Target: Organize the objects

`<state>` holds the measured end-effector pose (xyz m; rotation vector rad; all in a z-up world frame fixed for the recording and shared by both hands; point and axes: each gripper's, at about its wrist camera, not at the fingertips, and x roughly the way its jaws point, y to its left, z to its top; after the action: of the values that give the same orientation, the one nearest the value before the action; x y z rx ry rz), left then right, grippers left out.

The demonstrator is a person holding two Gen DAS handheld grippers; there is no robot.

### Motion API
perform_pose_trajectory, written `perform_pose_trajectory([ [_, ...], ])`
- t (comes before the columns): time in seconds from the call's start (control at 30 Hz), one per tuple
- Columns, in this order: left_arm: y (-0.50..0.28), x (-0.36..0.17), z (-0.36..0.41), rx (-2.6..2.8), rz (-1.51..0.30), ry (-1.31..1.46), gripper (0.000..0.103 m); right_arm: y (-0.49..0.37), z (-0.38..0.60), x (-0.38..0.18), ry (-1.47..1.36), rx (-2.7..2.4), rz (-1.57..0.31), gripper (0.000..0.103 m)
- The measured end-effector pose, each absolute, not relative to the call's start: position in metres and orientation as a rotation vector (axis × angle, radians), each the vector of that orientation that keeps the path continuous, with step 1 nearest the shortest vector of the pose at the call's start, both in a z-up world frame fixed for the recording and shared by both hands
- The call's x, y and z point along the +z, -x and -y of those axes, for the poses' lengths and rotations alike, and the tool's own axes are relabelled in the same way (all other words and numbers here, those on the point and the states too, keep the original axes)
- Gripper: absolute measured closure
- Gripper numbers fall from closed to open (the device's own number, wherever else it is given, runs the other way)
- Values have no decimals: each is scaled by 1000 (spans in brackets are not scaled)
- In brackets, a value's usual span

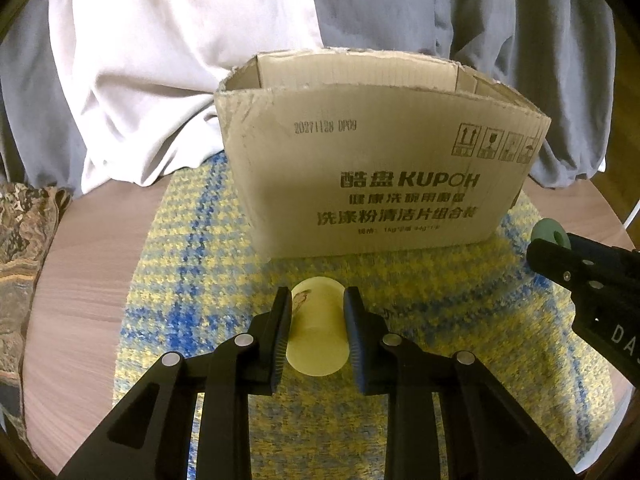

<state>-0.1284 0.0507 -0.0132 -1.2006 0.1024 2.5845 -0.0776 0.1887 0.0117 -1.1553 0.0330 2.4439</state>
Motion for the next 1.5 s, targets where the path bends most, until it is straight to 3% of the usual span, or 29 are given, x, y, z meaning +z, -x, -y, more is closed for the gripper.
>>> perform_pose_trajectory([
  [0.3,128,4,-46,2604,-91,1157,79,78,-182,31,1110,2474,-15,66],
  [0.33,128,6,-46,2605,-90,1152,85,78,-181,33,1104,2478,-11,66],
  [0.37,129,8,-46,2598,-88,1154,100,78,-179,37,1094,2485,-8,66],
  [1.07,130,18,-37,2623,-79,1116,100,82,-168,56,1047,2522,24,66],
  [1.17,130,16,-35,2631,-88,1120,89,83,-167,54,1051,2522,23,66],
  [1.3,129,14,-29,2666,-95,1108,50,84,-164,51,1058,2524,20,67],
  [1.43,129,12,-25,2675,-110,1104,36,87,-162,47,1065,2531,19,67],
  [1.5,129,10,-23,2681,-117,1105,22,88,-160,45,1069,2531,20,67],
])
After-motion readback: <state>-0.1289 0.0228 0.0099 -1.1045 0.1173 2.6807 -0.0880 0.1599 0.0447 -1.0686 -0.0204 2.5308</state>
